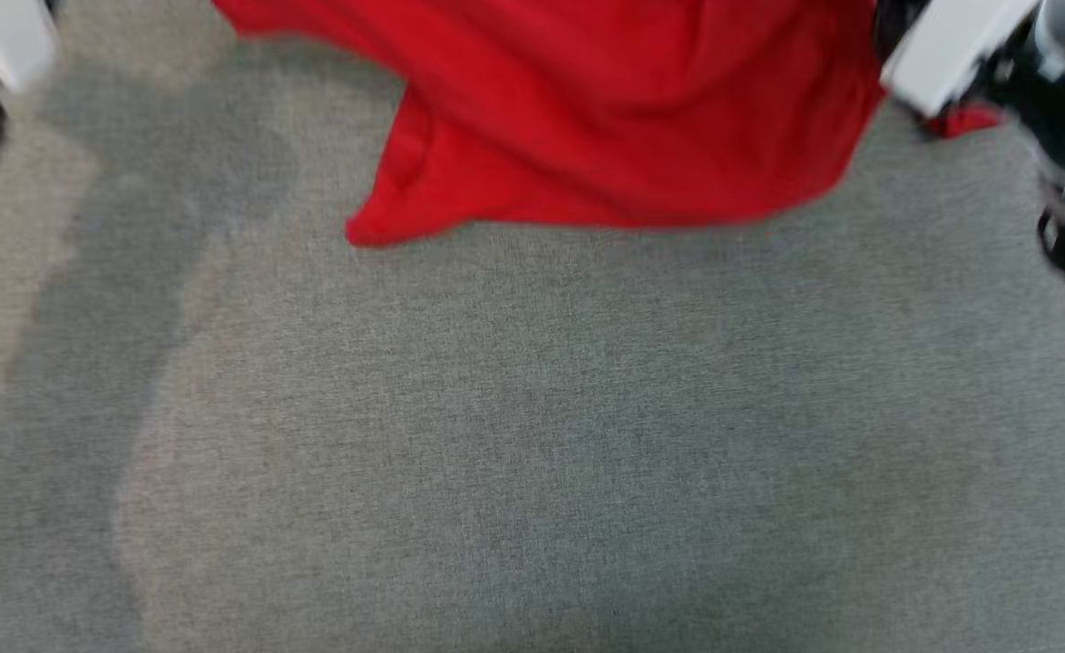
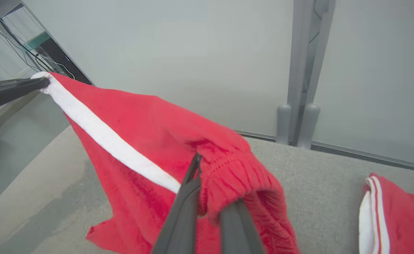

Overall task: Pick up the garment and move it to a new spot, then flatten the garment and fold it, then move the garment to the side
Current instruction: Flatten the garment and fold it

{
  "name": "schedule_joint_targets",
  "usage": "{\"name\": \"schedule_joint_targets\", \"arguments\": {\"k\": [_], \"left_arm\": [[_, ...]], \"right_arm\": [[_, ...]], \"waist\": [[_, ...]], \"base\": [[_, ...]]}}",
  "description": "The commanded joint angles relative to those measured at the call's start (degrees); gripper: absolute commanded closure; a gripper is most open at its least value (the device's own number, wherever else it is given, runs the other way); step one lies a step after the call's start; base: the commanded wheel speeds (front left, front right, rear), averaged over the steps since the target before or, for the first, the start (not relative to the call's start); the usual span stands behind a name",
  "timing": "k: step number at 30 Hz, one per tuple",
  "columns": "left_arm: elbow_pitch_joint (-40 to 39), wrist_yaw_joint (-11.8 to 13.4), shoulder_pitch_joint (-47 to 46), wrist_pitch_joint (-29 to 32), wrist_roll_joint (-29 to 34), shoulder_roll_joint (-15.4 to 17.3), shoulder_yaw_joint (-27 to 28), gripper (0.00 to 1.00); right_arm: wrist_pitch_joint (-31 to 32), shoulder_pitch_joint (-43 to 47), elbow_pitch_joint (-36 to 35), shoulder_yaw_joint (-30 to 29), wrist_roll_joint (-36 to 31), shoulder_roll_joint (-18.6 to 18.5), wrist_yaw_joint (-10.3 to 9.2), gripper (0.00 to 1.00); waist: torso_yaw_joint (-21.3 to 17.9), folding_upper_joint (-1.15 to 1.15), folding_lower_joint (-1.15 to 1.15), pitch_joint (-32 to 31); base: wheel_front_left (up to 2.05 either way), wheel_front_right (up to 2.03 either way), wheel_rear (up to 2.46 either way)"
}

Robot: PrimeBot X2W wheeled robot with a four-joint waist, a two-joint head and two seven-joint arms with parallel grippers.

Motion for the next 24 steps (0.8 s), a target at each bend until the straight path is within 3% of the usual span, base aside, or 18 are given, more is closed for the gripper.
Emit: {"name": "schedule_joint_targets", "arguments": {"k": [1,6,13,18,24], "left_arm": [[2.02,-0.07,-3.96,-0.59,-0.55,0.46,-0.68,1.0],[9.89,-0.07,-18.07,-3.35,-1.34,1.21,-4.39,1.0],[20.39,-0.04,-33.72,-14.92,0.19,-0.72,-7.56,1.0],[25.61,-0.04,-40.68,-21.81,0.76,-2.15,-11.23,1.0],[29.02,-0.03,-42.93,-23.42,-3.08,-2.97,-15.23,1.0]], "right_arm": [[-0.78,-3.51,1.32,0.18,-0.1,-0.13,0.02,1.0],[-2.62,-17.45,6.43,1.33,-0.15,-0.02,0.02,1.0],[-13.62,-32.01,12.96,3.42,-1.17,0.62,0.01,1.0],[-22.77,-37.53,15.96,5.77,-0.55,-0.23,0.01,1.0],[-27.22,-38.65,19.69,9.32,1.63,-1.31,0.01,1.0]], "waist": [[-0.03,0.0,0.0,4.9],[0.18,0.0,0.0,9.44],[1.12,0.0,0.0,12.09],[1.84,0.0,0.0,12.53],[2.38,0.0,0.0,12.72]], "base": [[0.0,0.0,0.0],[0.0,0.0,0.0],[0.0,0.0,0.0],[0.0,0.0,0.0],[0.0,0.0,0.0]]}}
